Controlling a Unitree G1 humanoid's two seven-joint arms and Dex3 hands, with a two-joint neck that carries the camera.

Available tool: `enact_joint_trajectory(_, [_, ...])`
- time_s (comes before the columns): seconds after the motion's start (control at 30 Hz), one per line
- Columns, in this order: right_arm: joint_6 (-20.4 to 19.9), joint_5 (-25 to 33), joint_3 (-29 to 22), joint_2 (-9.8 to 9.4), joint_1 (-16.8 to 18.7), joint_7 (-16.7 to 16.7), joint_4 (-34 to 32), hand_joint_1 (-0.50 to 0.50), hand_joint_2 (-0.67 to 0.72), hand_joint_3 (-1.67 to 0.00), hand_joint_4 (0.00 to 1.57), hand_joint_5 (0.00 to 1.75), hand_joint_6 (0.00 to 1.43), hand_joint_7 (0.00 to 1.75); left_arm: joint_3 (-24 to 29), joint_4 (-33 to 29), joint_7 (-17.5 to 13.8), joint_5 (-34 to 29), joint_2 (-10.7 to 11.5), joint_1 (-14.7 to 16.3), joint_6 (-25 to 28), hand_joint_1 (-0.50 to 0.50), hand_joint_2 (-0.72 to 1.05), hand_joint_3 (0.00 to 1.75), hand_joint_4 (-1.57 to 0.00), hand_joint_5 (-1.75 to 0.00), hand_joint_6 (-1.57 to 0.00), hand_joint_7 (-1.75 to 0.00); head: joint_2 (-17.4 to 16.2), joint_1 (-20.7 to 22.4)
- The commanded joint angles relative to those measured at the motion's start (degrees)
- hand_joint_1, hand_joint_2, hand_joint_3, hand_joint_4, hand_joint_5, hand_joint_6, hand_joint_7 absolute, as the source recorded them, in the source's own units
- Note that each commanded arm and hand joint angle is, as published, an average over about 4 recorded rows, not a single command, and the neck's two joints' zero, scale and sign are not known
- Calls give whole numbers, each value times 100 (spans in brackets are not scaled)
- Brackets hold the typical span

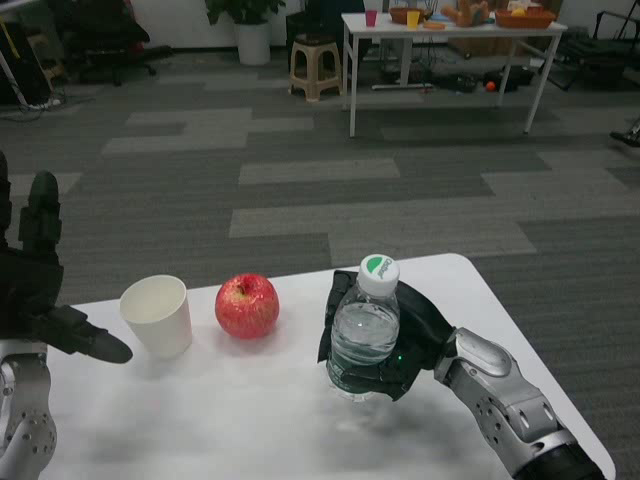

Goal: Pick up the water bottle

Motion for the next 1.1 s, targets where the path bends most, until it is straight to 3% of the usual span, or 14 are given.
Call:
enact_joint_trajectory(0.03, [-381, -299, -168, 37, -369, -386, 66, -12, -41, -127, 154, 136, 120, 154, 39, 40, -23, 136, 44, 14, 11, -50, -72, 9, 0, -10, 0, 0, 299, 89])
enact_joint_trajectory(0.2, [-541, -1200, -566, -31, -645, -1359, 93, -15, -41, -127, 152, 136, 119, 154, -47, 124, -34, 149, 30, -49, 11, -50, -72, 9, 0, -10, 0, 0, 586, 244])
enact_joint_trajectory(0.3, [-313, -1307, -612, -111, -727, -1634, 31, -12, -41, -127, 151, 136, 117, 154, -51, 150, -41, 155, 22, -71, 6, -50, -72, 9, 0, -10, 0, 0, 742, 293])
enact_joint_trajectory(0.5, [184, -991, -568, -185, -942, -1801, 66, -12, -41, -127, 151, 136, 115, 154, -51, 199, -49, 160, 30, -137, 6, -50, -72, 9, 0, -10, 0, 0, 953, 330])
enact_joint_trajectory(0.63, [272, -666, -454, -207, -1052, -2126, 216, -12, -41, -123, 151, 136, 116, 157, -69, 260, -58, 164, 35, -190, 11, -50, -72, 9, 0, -10, 0, 0, 1045, 299])
enact_joint_trajectory(0.9, [-227, -77, -127, -238, -1392, -2649, 969, -12, -41, -127, 151, 136, 115, 154, -108, 319, -60, 274, 26, -315, 8, -50, -72, 9, 0, -10, 0, 0, 1264, 405])
enact_joint_trajectory(1.1, [-339, -277, -45, -201, -1505, -2699, 1132, -8, -41, -127, 151, 136, 113, 157, -84, 421, -67, 470, 13, -390, 72, -50, -72, 9, 0, -10, 0, 0, 1194, 502])
